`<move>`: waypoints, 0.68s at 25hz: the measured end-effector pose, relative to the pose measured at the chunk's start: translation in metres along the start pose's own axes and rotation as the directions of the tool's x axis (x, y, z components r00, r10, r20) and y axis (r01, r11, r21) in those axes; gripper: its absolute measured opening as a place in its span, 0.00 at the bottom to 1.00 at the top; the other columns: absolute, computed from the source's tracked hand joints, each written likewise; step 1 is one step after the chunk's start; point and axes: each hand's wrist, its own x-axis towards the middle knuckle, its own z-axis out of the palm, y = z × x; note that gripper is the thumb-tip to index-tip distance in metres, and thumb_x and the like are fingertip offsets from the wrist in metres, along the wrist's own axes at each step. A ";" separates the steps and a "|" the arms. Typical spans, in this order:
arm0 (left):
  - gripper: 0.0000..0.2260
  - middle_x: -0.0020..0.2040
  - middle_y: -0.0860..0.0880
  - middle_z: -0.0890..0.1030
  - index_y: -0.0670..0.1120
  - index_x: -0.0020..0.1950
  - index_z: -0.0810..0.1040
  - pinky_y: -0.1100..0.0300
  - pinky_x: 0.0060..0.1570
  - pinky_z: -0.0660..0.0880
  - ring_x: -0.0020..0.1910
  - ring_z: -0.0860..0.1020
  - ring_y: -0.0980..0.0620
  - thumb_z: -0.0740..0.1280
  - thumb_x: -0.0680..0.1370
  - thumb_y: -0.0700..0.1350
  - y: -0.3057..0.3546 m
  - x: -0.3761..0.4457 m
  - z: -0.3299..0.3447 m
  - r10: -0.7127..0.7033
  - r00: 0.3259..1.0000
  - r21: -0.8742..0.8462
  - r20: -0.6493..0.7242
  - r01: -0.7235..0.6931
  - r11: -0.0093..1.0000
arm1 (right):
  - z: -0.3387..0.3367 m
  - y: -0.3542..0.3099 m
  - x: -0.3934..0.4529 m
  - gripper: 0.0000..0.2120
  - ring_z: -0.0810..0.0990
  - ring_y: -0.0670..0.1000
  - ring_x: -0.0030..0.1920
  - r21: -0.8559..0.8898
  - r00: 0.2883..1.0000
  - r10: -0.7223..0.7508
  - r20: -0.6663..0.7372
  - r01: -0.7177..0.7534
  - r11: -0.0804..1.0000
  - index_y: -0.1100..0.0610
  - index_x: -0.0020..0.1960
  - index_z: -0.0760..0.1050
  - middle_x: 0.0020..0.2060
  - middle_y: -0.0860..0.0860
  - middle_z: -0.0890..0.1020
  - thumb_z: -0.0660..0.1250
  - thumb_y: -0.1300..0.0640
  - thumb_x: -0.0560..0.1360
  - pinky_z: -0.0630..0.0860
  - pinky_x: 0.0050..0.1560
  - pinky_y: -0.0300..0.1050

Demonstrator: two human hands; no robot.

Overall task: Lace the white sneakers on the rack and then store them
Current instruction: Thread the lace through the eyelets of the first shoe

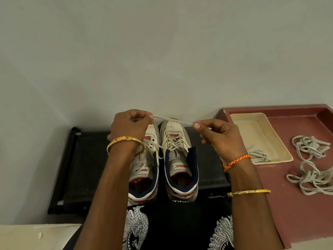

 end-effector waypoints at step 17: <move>0.06 0.44 0.52 0.84 0.51 0.44 0.84 0.48 0.59 0.71 0.50 0.79 0.50 0.73 0.71 0.52 -0.046 -0.005 0.053 0.027 0.941 0.430 0.339 -0.180 0.885 | 0.019 0.061 0.019 0.03 0.80 0.53 0.49 -0.470 0.980 0.191 0.052 -0.144 0.871 0.56 0.46 0.80 0.45 0.53 0.83 0.70 0.58 0.73 0.78 0.55 0.53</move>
